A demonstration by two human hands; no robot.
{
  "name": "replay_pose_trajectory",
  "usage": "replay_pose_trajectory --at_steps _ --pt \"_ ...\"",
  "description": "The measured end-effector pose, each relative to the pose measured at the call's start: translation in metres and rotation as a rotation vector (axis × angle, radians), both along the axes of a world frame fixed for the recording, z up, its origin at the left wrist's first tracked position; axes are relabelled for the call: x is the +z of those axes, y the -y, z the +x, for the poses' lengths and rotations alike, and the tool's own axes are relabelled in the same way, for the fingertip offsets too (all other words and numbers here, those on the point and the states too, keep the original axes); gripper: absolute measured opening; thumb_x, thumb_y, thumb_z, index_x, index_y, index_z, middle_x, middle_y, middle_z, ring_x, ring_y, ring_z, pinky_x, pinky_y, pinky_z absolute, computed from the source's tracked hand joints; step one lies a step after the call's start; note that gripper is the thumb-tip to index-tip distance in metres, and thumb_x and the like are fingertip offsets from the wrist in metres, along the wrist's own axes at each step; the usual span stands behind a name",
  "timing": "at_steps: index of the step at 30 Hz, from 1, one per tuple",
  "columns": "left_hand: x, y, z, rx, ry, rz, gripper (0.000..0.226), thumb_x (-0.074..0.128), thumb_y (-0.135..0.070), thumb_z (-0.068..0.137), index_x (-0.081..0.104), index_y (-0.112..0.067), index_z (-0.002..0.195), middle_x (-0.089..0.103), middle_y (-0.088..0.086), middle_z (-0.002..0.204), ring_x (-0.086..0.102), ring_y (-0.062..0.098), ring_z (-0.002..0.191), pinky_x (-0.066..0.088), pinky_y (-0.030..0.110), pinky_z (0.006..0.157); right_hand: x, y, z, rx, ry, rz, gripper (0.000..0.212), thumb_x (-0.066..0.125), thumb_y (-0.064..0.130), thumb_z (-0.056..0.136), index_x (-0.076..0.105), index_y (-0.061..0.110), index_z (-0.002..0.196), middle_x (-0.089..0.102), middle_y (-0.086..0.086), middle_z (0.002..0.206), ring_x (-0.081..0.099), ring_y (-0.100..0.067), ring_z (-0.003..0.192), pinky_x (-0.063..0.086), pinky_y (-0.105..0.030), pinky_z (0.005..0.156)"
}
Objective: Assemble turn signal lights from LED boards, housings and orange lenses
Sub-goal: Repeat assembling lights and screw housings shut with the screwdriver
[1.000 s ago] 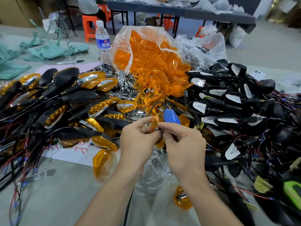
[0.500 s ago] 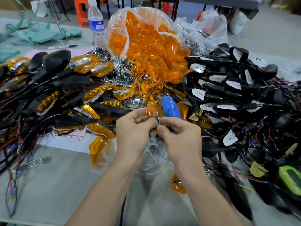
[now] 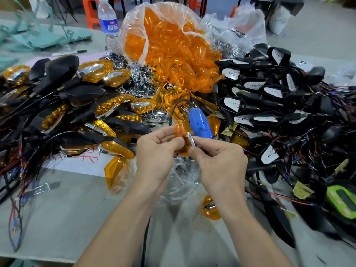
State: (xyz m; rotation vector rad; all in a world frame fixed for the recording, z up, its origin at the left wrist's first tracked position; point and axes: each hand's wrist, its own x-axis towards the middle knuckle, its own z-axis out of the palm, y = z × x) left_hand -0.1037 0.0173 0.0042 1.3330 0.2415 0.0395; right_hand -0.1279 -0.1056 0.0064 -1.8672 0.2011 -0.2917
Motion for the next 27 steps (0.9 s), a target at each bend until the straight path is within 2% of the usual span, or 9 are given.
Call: replay_pose_trajectory --at_steps 3,7,14,17,19,21,23,25,27 --pt "-0.002 -0.001 -0.002 -0.023 0.020 0.051 0.033 0.069 0.014 0.086 0.080 -0.016 0.094 0.081 0.006 0.087 0.078 0.017 0.080 0.060 0.023 0.068 0.000 0.003 -0.002 -0.053 -0.047 -0.087 0.023 0.087 0.020 0.081 0.083 0.034 0.099 0.079 0.018 0.086 0.074 -0.002 0.079 0.063 -0.031 0.081" --pt "0.000 -0.002 -0.003 -0.054 0.051 0.074 0.039 0.068 0.017 0.086 0.081 -0.019 0.091 0.082 0.006 0.086 0.079 0.018 0.079 0.060 0.023 0.067 0.002 0.003 -0.004 -0.073 -0.064 -0.173 0.020 0.086 0.024 0.084 0.084 0.032 0.102 0.080 0.014 0.093 0.074 -0.006 0.086 0.062 -0.036 0.084" --pt "0.003 -0.007 -0.006 -0.074 0.041 0.151 0.040 0.069 0.017 0.084 0.081 -0.021 0.088 0.081 0.004 0.083 0.078 0.018 0.076 0.063 0.026 0.066 0.006 0.011 -0.001 0.010 -0.111 -0.200 0.024 0.087 0.024 0.082 0.077 0.046 0.086 0.075 0.020 0.074 0.070 -0.004 0.066 0.061 -0.027 0.065" --pt "0.005 -0.010 -0.006 -0.081 0.057 0.298 0.041 0.072 0.016 0.082 0.082 -0.023 0.091 0.081 0.000 0.083 0.079 0.014 0.077 0.064 0.027 0.069 0.006 0.017 0.002 0.059 -0.160 -0.141 0.027 0.088 0.020 0.080 0.078 0.044 0.083 0.073 0.026 0.071 0.070 0.001 0.067 0.056 -0.016 0.058" --pt "0.006 -0.010 -0.005 -0.082 0.072 0.424 0.036 0.076 0.011 0.080 0.084 -0.020 0.098 0.082 -0.003 0.086 0.078 0.007 0.078 0.064 0.026 0.071 0.004 0.018 0.002 0.051 -0.210 -0.076 0.024 0.088 0.017 0.078 0.082 0.039 0.086 0.075 0.021 0.070 0.070 0.002 0.064 0.052 -0.014 0.056" --pt "0.009 -0.008 -0.004 -0.078 0.076 0.511 0.035 0.079 0.006 0.080 0.083 -0.020 0.103 0.080 -0.010 0.088 0.076 -0.001 0.079 0.063 0.020 0.070 0.002 0.015 -0.001 0.022 -0.207 -0.061 0.021 0.086 0.017 0.079 0.082 0.036 0.087 0.076 0.017 0.071 0.068 0.000 0.061 0.050 -0.016 0.057" --pt "0.011 -0.007 -0.005 -0.088 0.059 0.507 0.038 0.079 0.006 0.079 0.082 -0.024 0.101 0.079 -0.014 0.084 0.075 -0.002 0.078 0.061 0.018 0.067 -0.001 0.011 -0.006 -0.001 -0.141 -0.191 0.020 0.082 0.019 0.084 0.082 0.038 0.091 0.078 0.013 0.077 0.069 -0.005 0.065 0.054 -0.021 0.061" --pt "0.008 -0.008 -0.005 -0.099 0.005 0.428 0.037 0.077 0.010 0.079 0.083 -0.022 0.098 0.081 -0.006 0.082 0.078 0.009 0.077 0.065 0.031 0.070 -0.003 0.007 -0.011 0.001 -0.061 -0.422 0.017 0.078 0.025 0.090 0.083 0.031 0.105 0.081 0.001 0.090 0.071 -0.024 0.075 0.059 -0.039 0.074" --pt "0.006 -0.008 -0.005 -0.102 -0.039 0.369 0.033 0.076 0.011 0.081 0.083 -0.015 0.098 0.081 0.002 0.084 0.079 0.019 0.079 0.066 0.040 0.074 -0.004 0.005 -0.013 -0.006 -0.016 -0.515 0.019 0.076 0.026 0.092 0.082 0.028 0.111 0.081 -0.006 0.095 0.069 -0.034 0.079 0.057 -0.045 0.080"
